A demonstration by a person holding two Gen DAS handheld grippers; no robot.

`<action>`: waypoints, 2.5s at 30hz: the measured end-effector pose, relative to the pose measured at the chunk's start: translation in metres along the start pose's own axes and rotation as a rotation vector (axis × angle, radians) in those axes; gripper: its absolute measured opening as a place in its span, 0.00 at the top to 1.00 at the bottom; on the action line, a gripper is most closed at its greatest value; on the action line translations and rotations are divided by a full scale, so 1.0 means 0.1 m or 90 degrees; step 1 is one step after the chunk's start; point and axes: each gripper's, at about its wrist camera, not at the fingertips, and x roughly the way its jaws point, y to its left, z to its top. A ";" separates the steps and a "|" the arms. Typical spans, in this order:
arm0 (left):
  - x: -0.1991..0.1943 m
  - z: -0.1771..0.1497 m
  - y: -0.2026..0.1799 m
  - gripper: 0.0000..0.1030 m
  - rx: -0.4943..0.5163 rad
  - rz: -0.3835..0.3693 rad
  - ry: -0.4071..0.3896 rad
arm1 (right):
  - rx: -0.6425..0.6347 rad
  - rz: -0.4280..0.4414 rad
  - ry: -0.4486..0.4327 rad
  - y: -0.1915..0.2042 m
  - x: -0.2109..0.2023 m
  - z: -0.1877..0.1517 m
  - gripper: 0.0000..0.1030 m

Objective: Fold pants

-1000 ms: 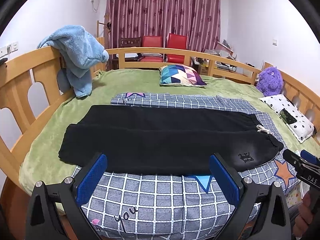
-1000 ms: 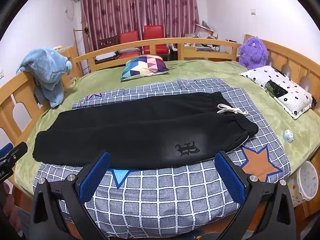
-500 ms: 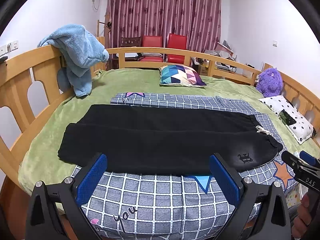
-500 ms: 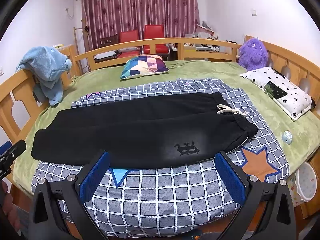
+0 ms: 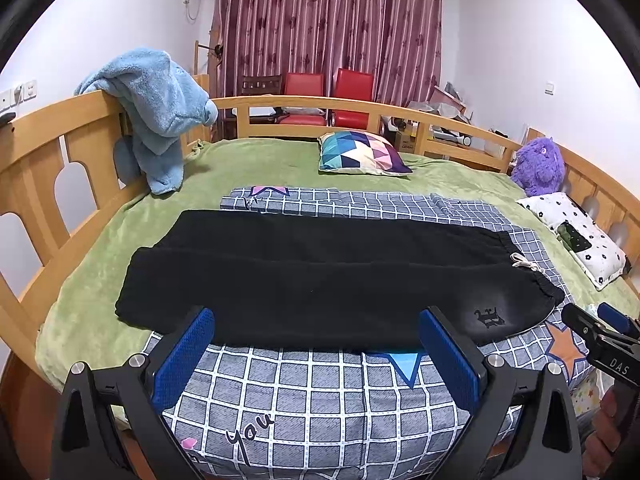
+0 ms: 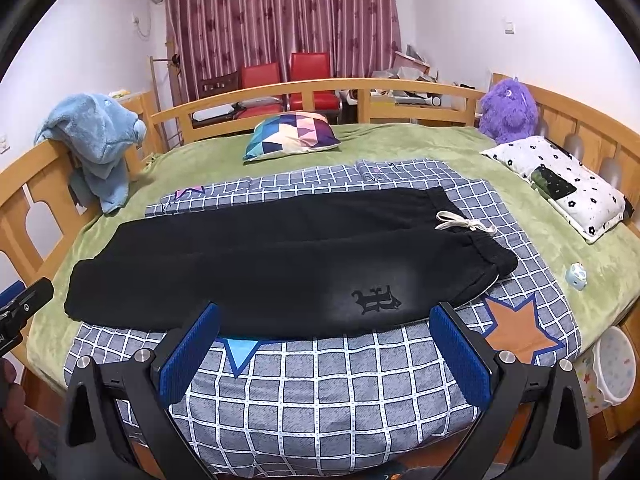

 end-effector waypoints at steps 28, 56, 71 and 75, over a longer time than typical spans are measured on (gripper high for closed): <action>0.00 -0.03 0.40 0.01 -0.027 -0.054 0.004 | -0.059 0.041 -0.035 0.04 -0.04 -0.07 0.06; 2.39 -0.88 1.49 0.13 -0.282 -0.057 0.153 | 0.291 0.080 0.114 -1.70 2.17 -0.77 0.39; 2.45 0.26 1.44 0.88 -0.184 -0.028 0.101 | 0.175 0.065 0.065 -1.41 2.25 0.31 0.83; 2.67 0.68 1.40 0.88 -0.155 -0.002 0.074 | 0.158 0.072 0.034 -1.37 2.40 0.76 0.84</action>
